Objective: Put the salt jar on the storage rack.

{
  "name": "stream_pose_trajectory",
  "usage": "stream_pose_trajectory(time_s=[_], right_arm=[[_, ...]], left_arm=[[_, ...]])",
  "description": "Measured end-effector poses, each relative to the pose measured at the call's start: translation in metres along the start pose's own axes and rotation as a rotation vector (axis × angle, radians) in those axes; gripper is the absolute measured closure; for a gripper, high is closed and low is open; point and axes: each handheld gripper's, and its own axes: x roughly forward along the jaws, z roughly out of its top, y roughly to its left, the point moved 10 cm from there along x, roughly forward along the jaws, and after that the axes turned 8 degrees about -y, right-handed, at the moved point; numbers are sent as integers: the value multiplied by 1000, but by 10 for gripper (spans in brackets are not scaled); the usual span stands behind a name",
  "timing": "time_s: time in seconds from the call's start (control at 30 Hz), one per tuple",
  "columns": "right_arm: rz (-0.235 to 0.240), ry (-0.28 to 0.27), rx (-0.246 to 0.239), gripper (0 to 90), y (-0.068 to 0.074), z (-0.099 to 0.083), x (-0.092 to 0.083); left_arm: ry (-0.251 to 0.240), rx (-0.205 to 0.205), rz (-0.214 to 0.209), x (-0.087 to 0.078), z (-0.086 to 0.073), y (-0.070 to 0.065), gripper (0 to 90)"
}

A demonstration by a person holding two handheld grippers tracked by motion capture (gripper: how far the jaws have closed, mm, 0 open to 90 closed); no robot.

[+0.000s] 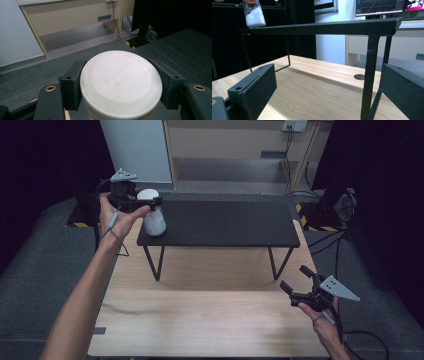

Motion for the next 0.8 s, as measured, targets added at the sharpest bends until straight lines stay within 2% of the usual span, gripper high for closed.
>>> stream_pose_trajectory(time_s=[0.03,0.07,0.1,0.17,0.23,0.37,0.53,0.7,0.8], right_arm=[[1,0,-1,11,0,0,0],[1,-1,-1,11,1,0,0],[2,-2,-3,11,1,0,0],[1,-2,-2,11,0,0,0],[1,-1,0,11,0,0,0],[4,-2,-2,11,1,1,0],[3,-4,-2,11,1,1,0],[10,-1,-2,11,2,1,1],[14,0,-3,11,3,1,2]], left_arm=[[3,-35,-17,0,-1,2,258],[12,-36,-8,0,-1,3,191],[23,-15,-2,-1,-1,3,140],[1,-41,-24,-4,-2,6,101],[-20,-46,-34,-9,0,6,100],[-19,9,-35,-23,14,2,82],[-35,77,-47,-47,29,-10,72],[-55,103,-124,-76,32,-25,72],[-69,114,-163,-93,29,-34,68]])
